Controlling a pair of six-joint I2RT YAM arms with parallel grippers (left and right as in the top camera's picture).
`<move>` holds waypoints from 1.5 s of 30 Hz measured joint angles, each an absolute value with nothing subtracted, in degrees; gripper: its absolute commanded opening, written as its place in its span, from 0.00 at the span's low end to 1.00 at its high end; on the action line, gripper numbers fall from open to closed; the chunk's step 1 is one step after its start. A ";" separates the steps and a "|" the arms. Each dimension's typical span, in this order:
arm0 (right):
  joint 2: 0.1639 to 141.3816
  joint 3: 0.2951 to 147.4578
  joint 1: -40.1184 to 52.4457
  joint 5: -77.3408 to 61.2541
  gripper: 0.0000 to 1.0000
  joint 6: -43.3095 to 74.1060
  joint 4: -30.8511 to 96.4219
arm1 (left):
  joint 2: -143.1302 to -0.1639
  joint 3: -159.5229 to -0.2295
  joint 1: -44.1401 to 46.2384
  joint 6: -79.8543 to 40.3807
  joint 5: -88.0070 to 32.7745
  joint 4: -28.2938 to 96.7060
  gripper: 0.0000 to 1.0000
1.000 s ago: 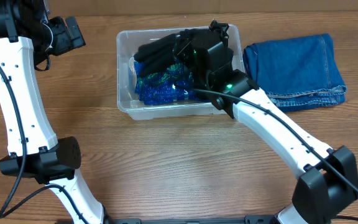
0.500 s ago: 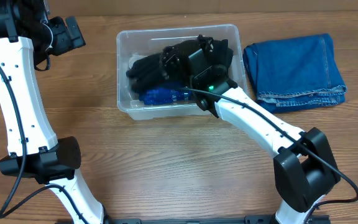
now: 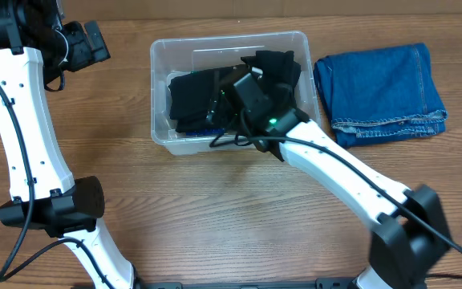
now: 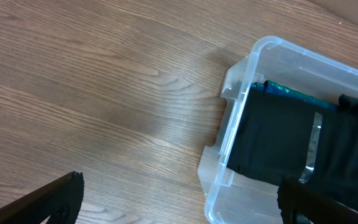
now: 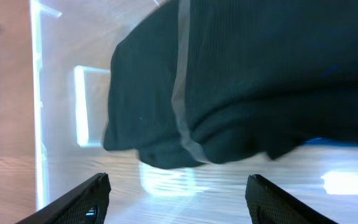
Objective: Pack container
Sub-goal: 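Carry the black garment with right gripper and lay it in the bin, then move right gripper to the blue jeans and grasp them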
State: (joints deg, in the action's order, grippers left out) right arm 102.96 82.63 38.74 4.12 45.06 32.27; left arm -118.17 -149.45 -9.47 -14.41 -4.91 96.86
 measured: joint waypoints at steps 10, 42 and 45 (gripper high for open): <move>101.14 82.91 37.41 17.45 0.04 23.79 18.85 | -118.17 -149.45 -9.47 -14.41 -4.93 96.88 1.00; 93.49 91.66 22.87 3.16 1.00 25.69 35.24 | -118.17 -149.45 -9.47 -14.41 -4.93 96.86 1.00; 88.60 92.16 20.38 3.18 1.00 25.45 42.02 | -118.17 -149.45 -9.47 -14.39 -4.91 96.84 1.00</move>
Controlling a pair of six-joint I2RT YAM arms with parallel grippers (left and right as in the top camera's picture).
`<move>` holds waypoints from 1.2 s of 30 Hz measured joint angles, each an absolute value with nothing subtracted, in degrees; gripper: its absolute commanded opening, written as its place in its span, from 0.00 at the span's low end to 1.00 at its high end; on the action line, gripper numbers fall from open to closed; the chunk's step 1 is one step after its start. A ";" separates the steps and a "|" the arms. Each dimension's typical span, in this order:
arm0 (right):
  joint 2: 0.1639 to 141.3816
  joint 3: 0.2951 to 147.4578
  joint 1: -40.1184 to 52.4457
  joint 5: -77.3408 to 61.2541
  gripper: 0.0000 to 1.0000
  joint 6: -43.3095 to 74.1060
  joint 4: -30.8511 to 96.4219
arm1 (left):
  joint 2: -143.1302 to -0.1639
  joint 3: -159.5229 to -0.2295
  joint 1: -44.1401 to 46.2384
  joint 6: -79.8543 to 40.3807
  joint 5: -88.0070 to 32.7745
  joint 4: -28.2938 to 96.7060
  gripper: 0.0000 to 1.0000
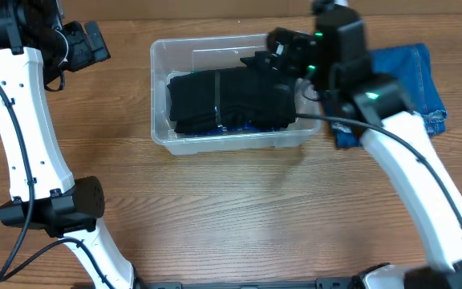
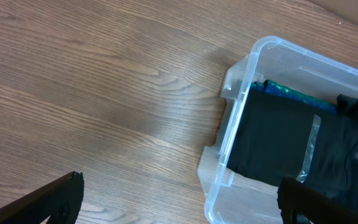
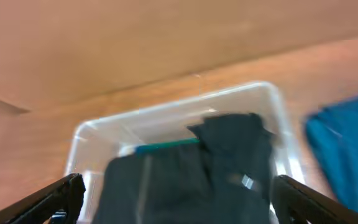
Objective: Pack container
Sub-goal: 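Move right gripper to the blue jeans and grasp them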
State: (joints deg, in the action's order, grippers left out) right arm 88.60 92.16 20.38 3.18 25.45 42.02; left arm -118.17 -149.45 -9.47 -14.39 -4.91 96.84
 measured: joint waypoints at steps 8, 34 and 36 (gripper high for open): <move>87.07 87.81 -0.60 3.79 1.00 42.22 59.79 | -118.17 -149.45 -9.47 -14.39 -4.91 96.88 1.00; 105.23 68.38 -13.13 -1.17 1.00 56.77 40.40 | -118.17 -149.45 -9.47 -14.39 -4.93 96.84 1.00; 106.41 68.34 -13.15 -1.23 1.00 56.77 38.83 | -118.17 -149.45 -9.47 -14.39 -4.93 96.84 1.00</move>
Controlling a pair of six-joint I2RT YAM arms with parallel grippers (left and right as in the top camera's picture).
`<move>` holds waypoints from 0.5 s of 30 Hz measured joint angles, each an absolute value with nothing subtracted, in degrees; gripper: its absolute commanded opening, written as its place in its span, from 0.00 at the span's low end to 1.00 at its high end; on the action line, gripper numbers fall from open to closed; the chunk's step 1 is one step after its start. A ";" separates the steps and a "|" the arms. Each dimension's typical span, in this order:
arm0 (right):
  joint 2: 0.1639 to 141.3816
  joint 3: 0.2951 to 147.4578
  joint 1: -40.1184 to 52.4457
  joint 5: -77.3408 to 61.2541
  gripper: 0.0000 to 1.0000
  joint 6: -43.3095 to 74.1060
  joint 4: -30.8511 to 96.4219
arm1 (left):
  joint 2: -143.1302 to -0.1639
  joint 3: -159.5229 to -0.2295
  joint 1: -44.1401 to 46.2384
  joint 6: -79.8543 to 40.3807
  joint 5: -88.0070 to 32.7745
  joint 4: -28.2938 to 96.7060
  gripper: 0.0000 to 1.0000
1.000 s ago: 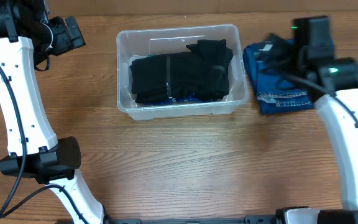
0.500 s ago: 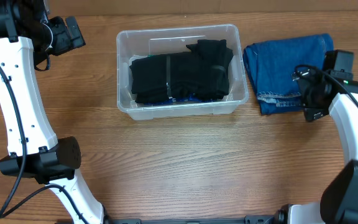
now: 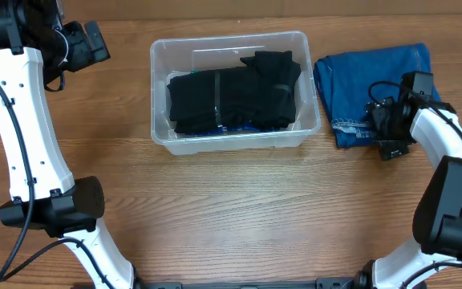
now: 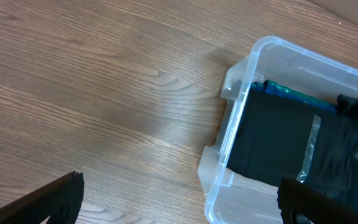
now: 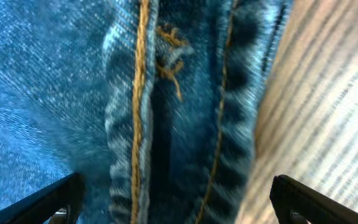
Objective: Pack container
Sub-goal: 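Move right gripper to the blue jeans and grasp them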
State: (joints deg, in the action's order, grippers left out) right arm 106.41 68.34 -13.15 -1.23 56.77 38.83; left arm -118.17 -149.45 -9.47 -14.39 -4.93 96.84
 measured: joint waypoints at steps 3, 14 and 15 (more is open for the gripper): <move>107.44 68.29 -13.15 -1.23 1.00 56.82 37.26 | -118.17 -149.45 -9.47 -14.39 -4.91 96.84 1.00; 109.71 68.36 -13.41 -1.15 0.19 49.12 29.02 | -118.17 -149.45 -9.47 -14.39 -4.91 96.84 1.00; 109.71 68.36 -13.41 -1.15 0.04 47.66 28.56 | -118.17 -149.45 -9.47 -14.39 -4.93 96.84 1.00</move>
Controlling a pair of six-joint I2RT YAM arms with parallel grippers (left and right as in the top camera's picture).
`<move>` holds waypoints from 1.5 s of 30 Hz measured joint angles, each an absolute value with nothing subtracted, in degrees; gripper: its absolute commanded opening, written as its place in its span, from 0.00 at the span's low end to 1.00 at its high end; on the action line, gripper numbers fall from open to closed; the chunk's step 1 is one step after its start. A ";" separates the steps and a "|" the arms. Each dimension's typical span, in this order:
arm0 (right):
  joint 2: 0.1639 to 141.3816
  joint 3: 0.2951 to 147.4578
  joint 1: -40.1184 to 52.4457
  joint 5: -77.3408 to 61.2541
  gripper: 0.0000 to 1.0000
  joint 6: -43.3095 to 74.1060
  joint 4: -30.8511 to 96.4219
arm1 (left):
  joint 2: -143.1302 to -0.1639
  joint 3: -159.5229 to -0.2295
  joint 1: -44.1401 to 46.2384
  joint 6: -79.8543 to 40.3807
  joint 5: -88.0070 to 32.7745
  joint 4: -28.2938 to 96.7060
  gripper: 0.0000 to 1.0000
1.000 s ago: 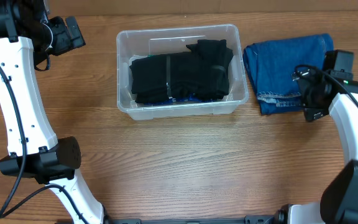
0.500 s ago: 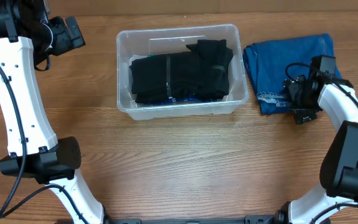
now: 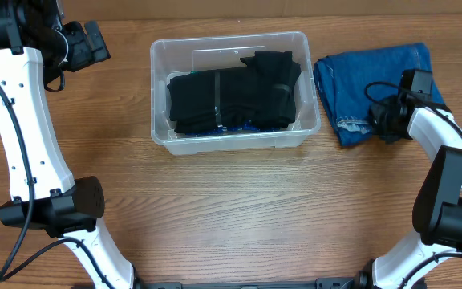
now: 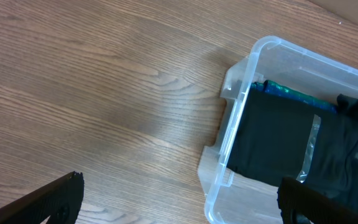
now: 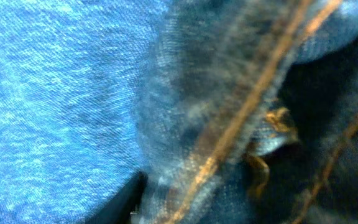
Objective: Pack container
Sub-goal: 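Move right gripper to the blue jeans and grasp them, then lift the folded jeans with right gripper and carry them over the bin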
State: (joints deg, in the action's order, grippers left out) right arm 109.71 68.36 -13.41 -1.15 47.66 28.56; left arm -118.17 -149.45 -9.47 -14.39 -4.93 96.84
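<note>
A clear plastic container point(image 3: 157, 50) stands at the table's middle, filled with folded black clothes point(image 3: 231, 100) over a sliver of teal fabric point(image 4: 289, 93). Folded blue jeans point(image 3: 379, 76) lie right of it. My right gripper point(image 3: 382, 120) sits low on the jeans' front hem. In the right wrist view, bunched denim point(image 5: 55, 74) with orange stitching fills the frame. One dark finger point(image 5: 126, 199) presses into it, so the gripper is shut on the hem. My left gripper point(image 3: 87, 44) hangs open at the far left, over bare wood beside the container's corner point(image 4: 241, 81).
The wooden table point(image 3: 231, 217) stretches in front of the container. The right arm's cable point(image 3: 383, 87) loops over the jeans. The left arm's white links point(image 3: 22, 136) run down the left side.
My right gripper has shifted slightly back onto the jeans' front hem and has gone from wide open to shut on the bunched denim. The left arm has not moved.
My right gripper was open low inside the container, against the black clothes. Then it was raised over the container's right end, still open. Then it was open at the jeans' front hem. Now it pinches that hem. The left gripper stayed open throughout.
</note>
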 measured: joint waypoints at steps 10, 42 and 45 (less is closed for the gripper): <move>109.27 72.88 -13.43 0.30 0.04 37.32 36.03 | -118.17 -149.45 -9.47 -14.39 -4.91 96.86 1.00; 84.01 107.70 19.53 18.20 0.04 62.39 59.51 | -118.17 -149.45 -9.47 -14.39 -4.91 96.86 1.00; 89.43 107.70 31.40 27.40 0.04 68.03 55.72 | -118.17 -149.45 -9.47 -14.39 -4.93 96.84 1.00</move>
